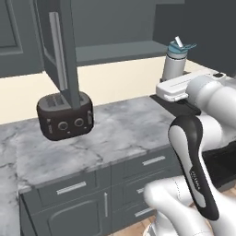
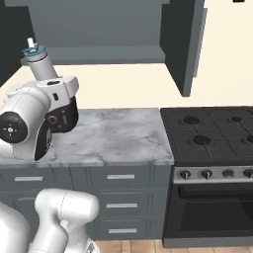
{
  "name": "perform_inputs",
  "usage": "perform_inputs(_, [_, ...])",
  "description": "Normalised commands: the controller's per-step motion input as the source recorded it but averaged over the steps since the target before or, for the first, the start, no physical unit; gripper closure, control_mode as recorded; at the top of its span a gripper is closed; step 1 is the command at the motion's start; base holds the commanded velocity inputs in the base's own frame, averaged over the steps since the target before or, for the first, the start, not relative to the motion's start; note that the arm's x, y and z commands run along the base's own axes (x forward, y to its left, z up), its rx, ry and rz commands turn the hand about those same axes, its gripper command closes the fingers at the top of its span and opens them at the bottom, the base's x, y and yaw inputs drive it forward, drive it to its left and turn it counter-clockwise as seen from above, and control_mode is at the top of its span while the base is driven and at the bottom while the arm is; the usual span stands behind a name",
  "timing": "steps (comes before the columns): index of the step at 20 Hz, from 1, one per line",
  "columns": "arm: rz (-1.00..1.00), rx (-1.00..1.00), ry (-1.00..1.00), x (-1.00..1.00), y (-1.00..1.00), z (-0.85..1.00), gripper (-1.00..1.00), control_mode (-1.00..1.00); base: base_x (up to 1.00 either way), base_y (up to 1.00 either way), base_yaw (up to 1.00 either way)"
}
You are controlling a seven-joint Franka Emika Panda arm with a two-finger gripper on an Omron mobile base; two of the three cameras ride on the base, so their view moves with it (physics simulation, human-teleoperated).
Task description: Pick the milk, water bottle from the counter and place them in the open cabinet.
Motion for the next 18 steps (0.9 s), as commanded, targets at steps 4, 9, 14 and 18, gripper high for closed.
perform_inputs(4, [0.0,0.0,0.0,0.0,0.0,0.0,1.0,1.0,0.4,0.09,0.0])
perform_inputs(9, [0.0,0.0,0.0,0.0,0.0,0.0,1.0,1.0,0.52,0.1,0.0])
perform_inputs(14, [0.0,0.0,0.0,0.0,0.0,0.0,1.0,1.0,0.5,0.11,0.0])
perform_inputs(18, [0.0,0.0,0.0,0.0,0.0,0.0,1.0,1.0,0.5,0.11,0.0])
